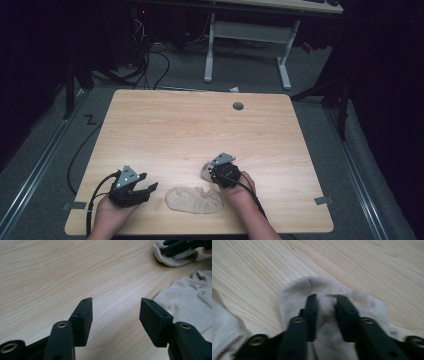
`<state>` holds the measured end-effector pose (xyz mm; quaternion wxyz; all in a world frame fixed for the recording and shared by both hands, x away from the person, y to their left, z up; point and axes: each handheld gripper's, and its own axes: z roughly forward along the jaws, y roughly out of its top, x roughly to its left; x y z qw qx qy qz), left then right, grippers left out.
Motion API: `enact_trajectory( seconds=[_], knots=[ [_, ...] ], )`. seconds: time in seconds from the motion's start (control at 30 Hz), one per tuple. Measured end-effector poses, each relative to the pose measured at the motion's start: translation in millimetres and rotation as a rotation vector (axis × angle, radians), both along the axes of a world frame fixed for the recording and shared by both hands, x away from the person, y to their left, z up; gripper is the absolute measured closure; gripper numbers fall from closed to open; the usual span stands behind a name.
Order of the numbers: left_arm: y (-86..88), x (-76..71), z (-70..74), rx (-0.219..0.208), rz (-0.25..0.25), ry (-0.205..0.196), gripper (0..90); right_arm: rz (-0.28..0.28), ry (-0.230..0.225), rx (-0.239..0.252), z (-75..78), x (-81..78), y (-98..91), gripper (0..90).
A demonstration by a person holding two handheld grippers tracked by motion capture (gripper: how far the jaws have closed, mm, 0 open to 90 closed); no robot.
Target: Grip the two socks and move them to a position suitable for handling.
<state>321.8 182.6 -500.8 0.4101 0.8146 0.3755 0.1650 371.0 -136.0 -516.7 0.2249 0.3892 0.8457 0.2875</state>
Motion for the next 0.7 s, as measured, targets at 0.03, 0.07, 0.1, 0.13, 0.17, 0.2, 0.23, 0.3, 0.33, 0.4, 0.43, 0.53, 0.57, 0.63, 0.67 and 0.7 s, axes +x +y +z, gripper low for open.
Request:
enact_trajectory(
  seconds=[0.03, 0.07, 0.1, 0.13, 0.17, 0.2, 0.23, 0.3, 0.33, 0.4, 0.43, 0.53, 0.57, 0.63, 0.67, 0.7],
  knots=[
    [-1.7, 0.6, -0.6, 0.006, -0.008, 0.000, 44.5, 0.005, 0.011, 0.011, 1.5, -0.5, -3.4, 81.8],
    [-2.9, 1.0, -1.0, 0.011, -0.015, 0.001, 44.5, 0.005, 0.011, 0.011, 1.5, -0.5, -3.4, 81.8],
    [-3.9, 1.0, -1.4, 0.015, -0.019, 0.000, 44.5, 0.011, -0.008, 0.026, 5.0, -2.3, -6.5, 82.5],
    [-4.4, 0.9, -1.5, 0.017, -0.022, 0.001, 44.5, 0.011, -0.008, 0.026, 5.0, -2.3, -6.5, 82.5],
    [-4.8, 0.4, -1.8, 0.019, -0.025, -0.001, 44.5, 0.009, -0.008, 0.035, 6.5, -3.2, -7.1, 82.6],
    [-4.6, -0.1, -1.5, 0.023, -0.027, -0.003, 44.5, 0.016, -0.014, 0.049, 8.6, -4.0, -8.2, 82.5],
    [-4.3, -0.4, -1.3, 0.023, -0.028, -0.004, 44.5, 0.014, -0.021, 0.056, 9.6, -4.9, -8.4, 82.5],
    [-2.8, -0.2, -0.3, 0.021, -0.026, -0.008, 44.5, 0.018, -0.030, 0.072, 12.1, -6.8, -8.8, 82.4],
    [-1.4, 0.4, 0.5, 0.015, -0.023, -0.007, 44.5, 0.018, -0.049, 0.096, 16.3, -9.3, -11.2, 82.3],
    [-1.2, 1.2, 0.6, 0.009, -0.022, -0.005, 44.5, 0.016, -0.064, 0.112, 20.3, -11.8, -14.8, 82.2],
    [-1.2, 1.2, 0.6, 0.009, -0.022, -0.005, 44.5, 0.016, -0.064, 0.112, 20.3, -11.8, -14.8, 82.2],
    [-6.6, 3.6, 0.1, 0.015, -0.036, -0.002, 44.5, -0.008, -0.085, 0.159, 26.0, -18.4, -29.2, 81.7],
    [-6.6, 3.6, 0.1, 0.015, -0.036, -0.002, 44.5, -0.008, -0.085, 0.159, 26.0, -18.4, -29.2, 81.7],
    [-12.2, 5.4, 0.3, 0.021, -0.048, -0.005, 44.5, -0.035, -0.085, 0.179, 26.1, -22.0, -40.9, 80.9],
    [-12.2, 5.4, 0.3, 0.021, -0.048, -0.005, 44.5, -0.035, -0.085, 0.179, 26.1, -22.0, -40.9, 80.9],
    [-14.0, 5.8, 0.4, 0.022, -0.051, -0.006, 44.5, -0.041, -0.083, 0.189, 26.0, -23.0, -45.1, 80.9]
  ],
)
